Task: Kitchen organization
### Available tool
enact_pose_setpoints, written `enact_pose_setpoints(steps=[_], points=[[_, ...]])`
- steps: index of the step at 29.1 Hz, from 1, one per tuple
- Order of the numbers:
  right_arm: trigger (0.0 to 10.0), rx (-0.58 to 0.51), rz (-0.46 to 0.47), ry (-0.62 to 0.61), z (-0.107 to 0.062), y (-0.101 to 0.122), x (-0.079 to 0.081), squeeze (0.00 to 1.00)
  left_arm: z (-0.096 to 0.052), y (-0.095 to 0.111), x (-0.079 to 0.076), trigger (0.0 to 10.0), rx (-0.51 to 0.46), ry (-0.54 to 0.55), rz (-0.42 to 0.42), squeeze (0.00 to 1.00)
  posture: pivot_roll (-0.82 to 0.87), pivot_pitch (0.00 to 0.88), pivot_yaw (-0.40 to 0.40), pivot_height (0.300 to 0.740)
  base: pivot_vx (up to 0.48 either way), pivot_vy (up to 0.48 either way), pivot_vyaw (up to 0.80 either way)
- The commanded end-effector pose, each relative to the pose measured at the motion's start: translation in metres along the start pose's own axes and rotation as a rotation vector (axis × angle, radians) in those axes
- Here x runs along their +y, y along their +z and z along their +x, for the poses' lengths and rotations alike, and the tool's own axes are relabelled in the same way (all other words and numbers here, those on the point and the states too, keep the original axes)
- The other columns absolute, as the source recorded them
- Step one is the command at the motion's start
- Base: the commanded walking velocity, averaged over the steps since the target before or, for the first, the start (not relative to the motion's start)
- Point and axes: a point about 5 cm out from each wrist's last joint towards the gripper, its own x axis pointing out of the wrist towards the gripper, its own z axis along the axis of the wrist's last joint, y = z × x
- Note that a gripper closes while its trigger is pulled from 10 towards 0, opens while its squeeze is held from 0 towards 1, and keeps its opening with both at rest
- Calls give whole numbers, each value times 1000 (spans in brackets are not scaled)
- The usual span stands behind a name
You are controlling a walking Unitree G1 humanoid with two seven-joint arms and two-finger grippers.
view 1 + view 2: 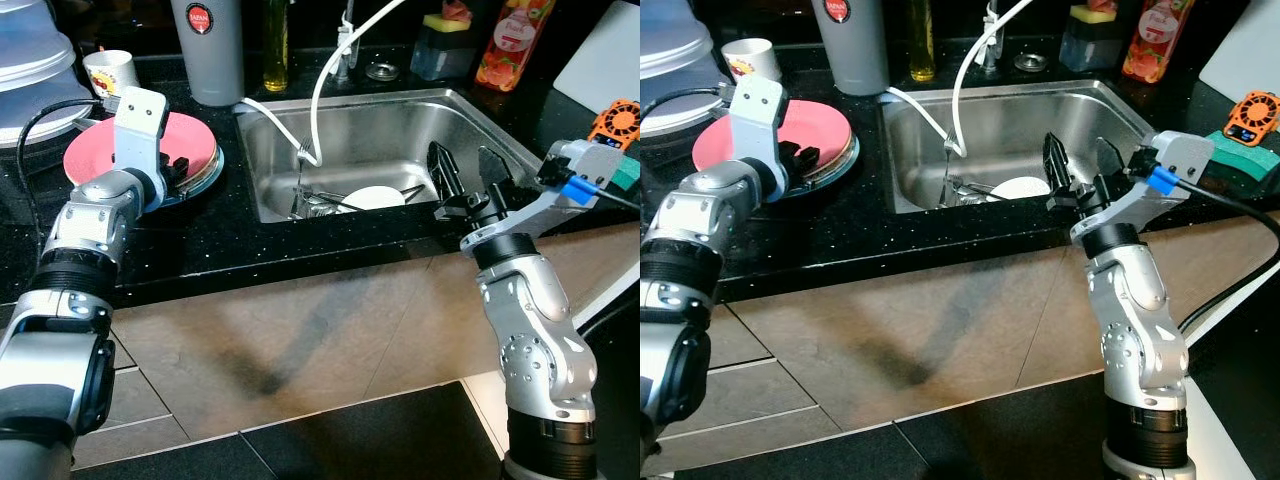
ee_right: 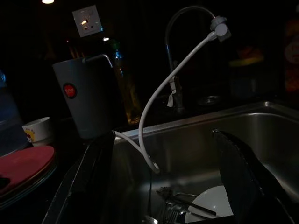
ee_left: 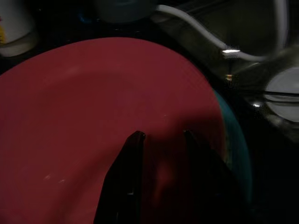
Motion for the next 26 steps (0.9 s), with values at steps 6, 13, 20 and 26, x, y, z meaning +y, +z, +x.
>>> enact_pose_setpoints(steps=[6,13,20,26], points=[[10000,7,0,-17,-3,-1,-3,0,-66,59,28,10000,-153,-334,537,0,143,87,11,740,0,0,0],[10000,13,18,4,1,-6,1,0,-104,18,67,10000,228,-453,769,0,173,84,6,740,0,0,0],[10000,12,20,5,2,-6,2,0,-93,-30,70,10000,407,-355,928,0,157,78,6,740,0,0,0],[10000,12,12,0,0,-5,0,0,-84,-35,65,10000,409,-336,989,0,149,75,4,740,0,0,0]])
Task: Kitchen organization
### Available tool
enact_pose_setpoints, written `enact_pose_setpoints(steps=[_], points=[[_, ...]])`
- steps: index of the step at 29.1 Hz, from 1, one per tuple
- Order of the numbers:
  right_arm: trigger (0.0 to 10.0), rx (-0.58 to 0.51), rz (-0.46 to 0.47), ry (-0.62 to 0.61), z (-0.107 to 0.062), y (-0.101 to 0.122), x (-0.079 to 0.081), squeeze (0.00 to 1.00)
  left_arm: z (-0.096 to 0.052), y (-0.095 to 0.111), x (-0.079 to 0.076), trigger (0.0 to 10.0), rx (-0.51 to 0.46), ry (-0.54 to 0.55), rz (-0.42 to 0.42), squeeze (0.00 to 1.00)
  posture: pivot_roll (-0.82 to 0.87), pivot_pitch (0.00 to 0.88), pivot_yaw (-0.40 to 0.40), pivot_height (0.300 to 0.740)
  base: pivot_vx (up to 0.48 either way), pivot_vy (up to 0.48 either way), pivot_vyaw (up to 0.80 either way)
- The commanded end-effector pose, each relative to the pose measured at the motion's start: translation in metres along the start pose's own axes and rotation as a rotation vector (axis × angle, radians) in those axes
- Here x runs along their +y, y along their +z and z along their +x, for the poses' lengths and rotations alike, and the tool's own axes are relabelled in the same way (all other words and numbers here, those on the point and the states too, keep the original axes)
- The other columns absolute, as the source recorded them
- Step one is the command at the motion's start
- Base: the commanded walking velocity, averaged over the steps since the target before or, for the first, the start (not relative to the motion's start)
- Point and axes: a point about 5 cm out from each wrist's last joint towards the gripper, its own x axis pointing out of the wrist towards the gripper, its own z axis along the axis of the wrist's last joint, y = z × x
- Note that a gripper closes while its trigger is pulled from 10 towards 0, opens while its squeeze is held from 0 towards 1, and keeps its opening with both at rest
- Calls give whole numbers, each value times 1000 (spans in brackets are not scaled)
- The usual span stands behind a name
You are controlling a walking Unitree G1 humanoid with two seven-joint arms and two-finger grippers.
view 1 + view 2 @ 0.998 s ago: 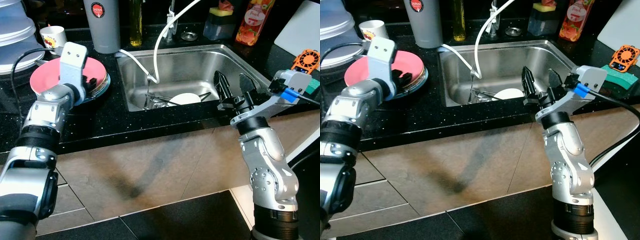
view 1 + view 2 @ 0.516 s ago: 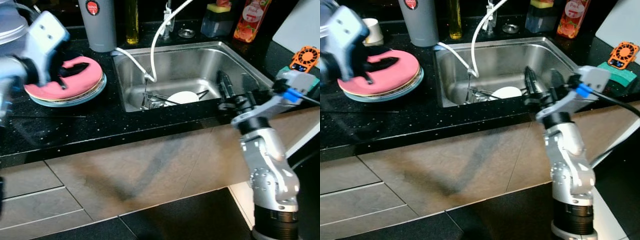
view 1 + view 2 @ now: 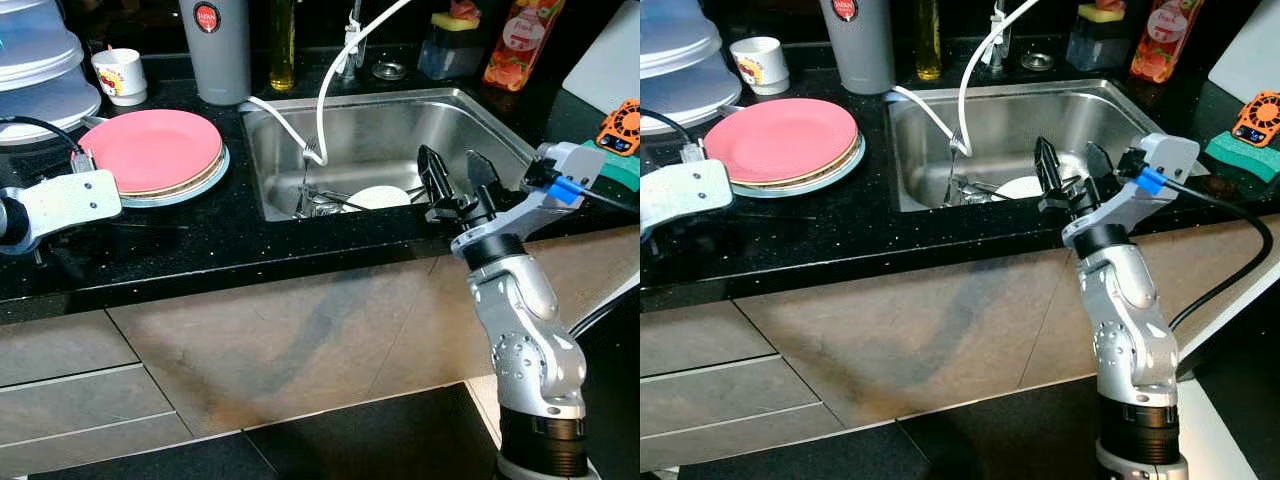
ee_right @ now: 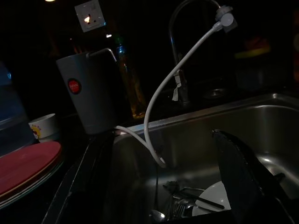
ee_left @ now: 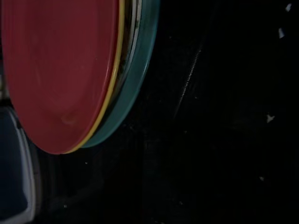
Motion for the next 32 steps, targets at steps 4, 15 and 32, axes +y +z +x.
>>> enact_pose_setpoints(steps=[4,15,32], points=[[10000,-12,-8,3,0,2,-1,0,16,7,-1,10000,9,57,14,0,149,71,6,740,0,0,0],[10000,-6,-4,19,2,1,1,0,16,1,-17,10000,-50,-48,-129,0,152,65,-5,740,0,0,0],[10000,-2,-4,19,1,0,0,0,3,-26,3,10000,-170,85,-873,0,155,73,-6,740,0,0,0]])
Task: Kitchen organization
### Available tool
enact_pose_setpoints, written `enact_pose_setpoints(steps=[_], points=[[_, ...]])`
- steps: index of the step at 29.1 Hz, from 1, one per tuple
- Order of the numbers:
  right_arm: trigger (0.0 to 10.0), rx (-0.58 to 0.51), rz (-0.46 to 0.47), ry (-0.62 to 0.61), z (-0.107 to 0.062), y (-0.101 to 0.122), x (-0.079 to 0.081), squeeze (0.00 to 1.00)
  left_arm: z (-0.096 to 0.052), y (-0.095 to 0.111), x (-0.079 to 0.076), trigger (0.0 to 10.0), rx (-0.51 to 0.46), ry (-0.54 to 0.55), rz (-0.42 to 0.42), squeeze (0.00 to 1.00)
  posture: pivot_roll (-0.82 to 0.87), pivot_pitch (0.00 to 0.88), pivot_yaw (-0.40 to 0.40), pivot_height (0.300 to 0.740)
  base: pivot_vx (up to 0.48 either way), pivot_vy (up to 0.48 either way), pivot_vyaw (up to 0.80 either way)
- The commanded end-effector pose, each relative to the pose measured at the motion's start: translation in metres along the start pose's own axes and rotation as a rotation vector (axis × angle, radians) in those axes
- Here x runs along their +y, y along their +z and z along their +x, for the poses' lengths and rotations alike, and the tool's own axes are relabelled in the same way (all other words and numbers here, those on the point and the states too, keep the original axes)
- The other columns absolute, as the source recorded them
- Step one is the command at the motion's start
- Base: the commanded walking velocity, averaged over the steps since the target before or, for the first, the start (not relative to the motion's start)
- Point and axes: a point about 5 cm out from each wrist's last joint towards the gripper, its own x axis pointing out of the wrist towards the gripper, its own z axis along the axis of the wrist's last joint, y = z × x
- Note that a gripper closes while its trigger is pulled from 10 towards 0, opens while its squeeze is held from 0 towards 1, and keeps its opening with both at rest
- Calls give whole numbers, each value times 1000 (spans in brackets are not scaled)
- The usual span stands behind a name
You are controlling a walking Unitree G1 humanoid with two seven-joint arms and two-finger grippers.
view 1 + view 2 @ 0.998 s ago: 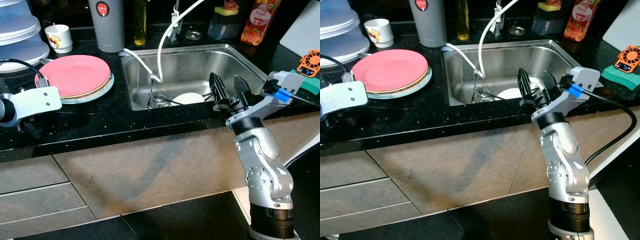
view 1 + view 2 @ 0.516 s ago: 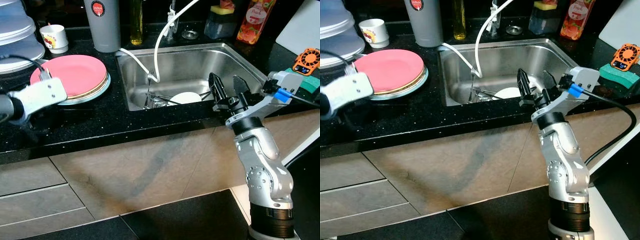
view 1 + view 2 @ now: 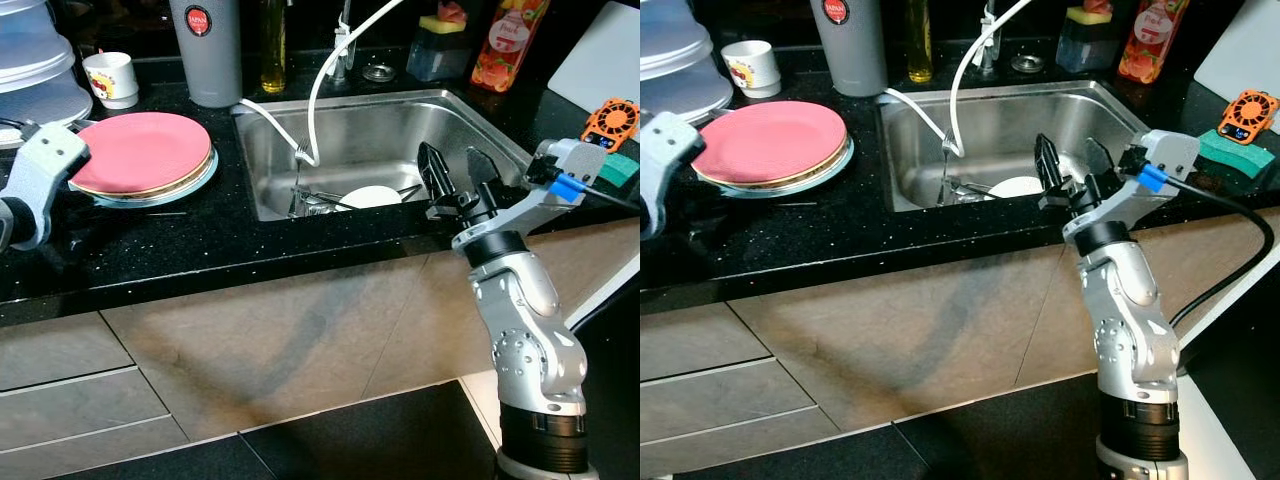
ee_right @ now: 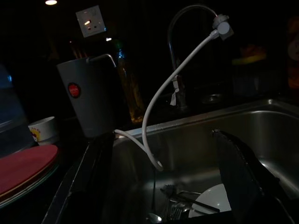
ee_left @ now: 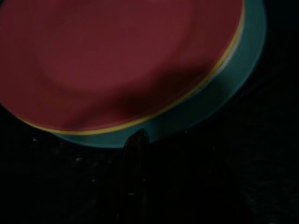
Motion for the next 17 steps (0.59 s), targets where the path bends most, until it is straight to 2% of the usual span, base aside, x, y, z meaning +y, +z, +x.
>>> enact_pose_setpoints(steps=[1,3,5,9,13,17], points=[[10000,5,0,1,-1,-2,0,0,-15,-1,15,10000,11,50,-46,0,155,73,-6,740,0,0,0],[10000,6,4,2,-1,-3,1,0,-23,2,25,10000,6,100,-90,0,162,77,-7,740,0,0,0],[10000,8,6,3,-1,-3,1,0,-30,0,33,10000,44,139,-117,0,160,79,-1,740,0,0,0],[10000,8,5,-1,-2,-3,1,0,-34,-4,37,10000,83,158,-143,0,156,82,3,740,0,0,0],[10000,12,5,-10,-4,-4,0,0,-34,-22,30,10000,143,72,-163,0,155,89,3,740,0,0,0],[10000,14,7,-7,-3,-4,0,0,-30,-33,27,10000,161,43,-200,0,159,90,-6,740,0,0,0]])
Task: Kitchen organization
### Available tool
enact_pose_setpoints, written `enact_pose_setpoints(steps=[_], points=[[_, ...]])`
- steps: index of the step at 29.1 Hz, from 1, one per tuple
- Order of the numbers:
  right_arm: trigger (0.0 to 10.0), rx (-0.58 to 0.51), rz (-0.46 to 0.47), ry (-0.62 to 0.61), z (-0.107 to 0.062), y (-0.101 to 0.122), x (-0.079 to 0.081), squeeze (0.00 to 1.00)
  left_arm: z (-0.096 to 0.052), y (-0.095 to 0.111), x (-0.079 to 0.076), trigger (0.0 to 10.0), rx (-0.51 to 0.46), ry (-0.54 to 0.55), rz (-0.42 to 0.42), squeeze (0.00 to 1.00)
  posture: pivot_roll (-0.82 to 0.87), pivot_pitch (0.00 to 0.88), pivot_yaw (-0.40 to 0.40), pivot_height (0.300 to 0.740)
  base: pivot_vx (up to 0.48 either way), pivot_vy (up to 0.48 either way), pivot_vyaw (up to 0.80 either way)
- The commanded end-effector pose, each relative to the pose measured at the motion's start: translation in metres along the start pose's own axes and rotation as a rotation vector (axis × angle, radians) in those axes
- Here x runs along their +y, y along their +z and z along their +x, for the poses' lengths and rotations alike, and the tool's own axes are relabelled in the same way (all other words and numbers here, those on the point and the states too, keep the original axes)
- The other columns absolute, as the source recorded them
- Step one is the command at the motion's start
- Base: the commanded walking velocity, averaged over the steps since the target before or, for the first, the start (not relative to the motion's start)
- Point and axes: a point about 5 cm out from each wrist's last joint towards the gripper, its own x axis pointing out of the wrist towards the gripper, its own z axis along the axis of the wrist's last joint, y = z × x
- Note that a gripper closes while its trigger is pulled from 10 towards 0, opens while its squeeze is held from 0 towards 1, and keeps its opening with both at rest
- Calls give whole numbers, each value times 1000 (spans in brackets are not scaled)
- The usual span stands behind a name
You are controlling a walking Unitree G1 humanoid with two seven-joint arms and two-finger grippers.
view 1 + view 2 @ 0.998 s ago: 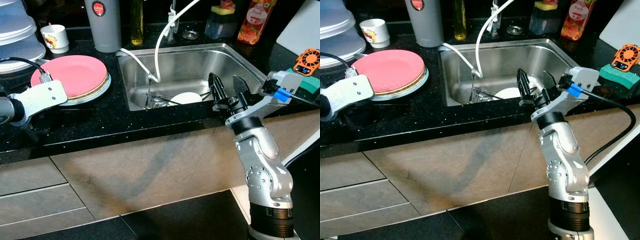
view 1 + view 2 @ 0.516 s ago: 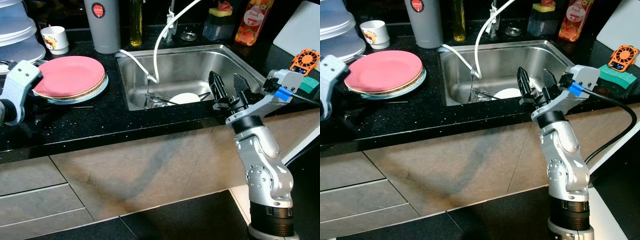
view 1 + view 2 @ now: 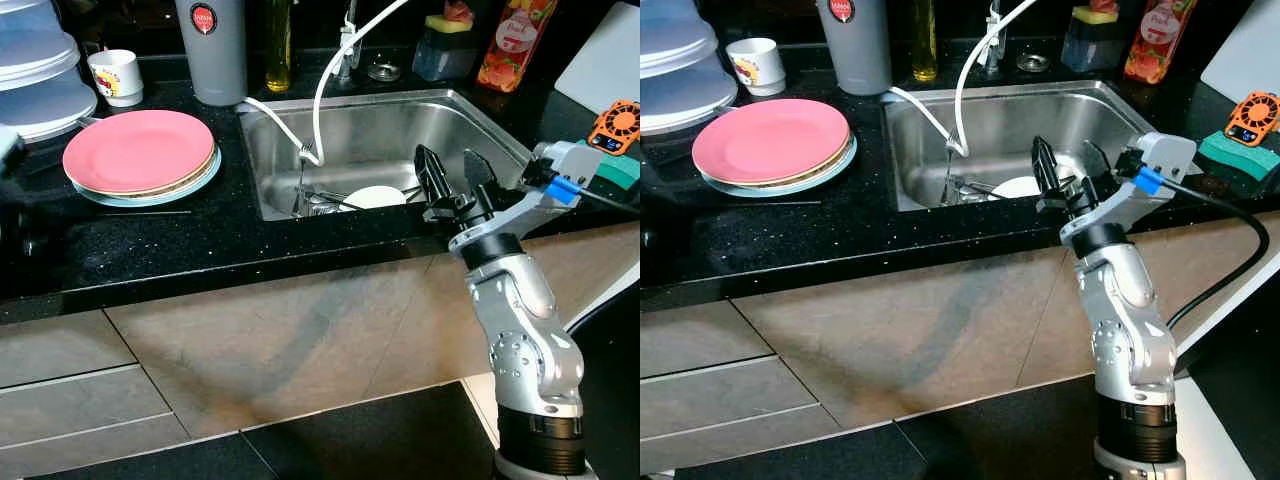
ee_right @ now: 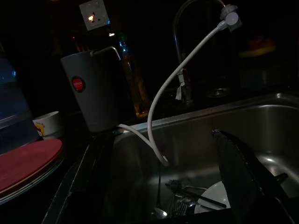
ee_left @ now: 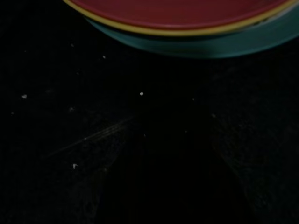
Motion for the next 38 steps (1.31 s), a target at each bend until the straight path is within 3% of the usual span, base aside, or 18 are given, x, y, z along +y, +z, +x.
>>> enact_pose_setpoints(steps=[1,7,14,20,25,26,27,33,38], points=[[10000,1,0,-2,-1,0,0,0,-4,-8,6,10000,33,15,-21,0,159,90,-6,740,0,0,0],[10000,1,2,4,1,0,1,0,4,-12,6,10000,7,46,-55,0,152,90,-11,740,0,0,0],[10000,3,0,2,0,1,0,0,13,3,-3,10000,-70,-15,-24,0,149,94,-17,740,0,0,0],[10000,3,4,5,1,0,2,0,38,6,-17,10000,-49,14,-19,0,136,98,-14,740,0,0,0],[10000,2,-4,-3,-1,2,1,0,49,8,-27,10000,-46,-10,50,0,120,100,-8,740,0,0,0],[10000,2,-8,-10,-2,2,0,0,51,11,-30,10000,-54,-25,90,620,116,102,-5,740,0,0,0],[10000,2,-11,-16,-3,3,-2,0,51,14,-31,10000,-69,-34,101,1000,116,102,-5,740,0,0,0],[10000,4,-2,-15,-2,1,-1,0,45,28,-30,10000,-117,-58,144,1000,137,101,-11,740,0,0,0],[10000,1,4,-4,1,0,1,0,44,39,-31,10000,-180,-62,78,1000,140,96,-12,740,0,0,0]])
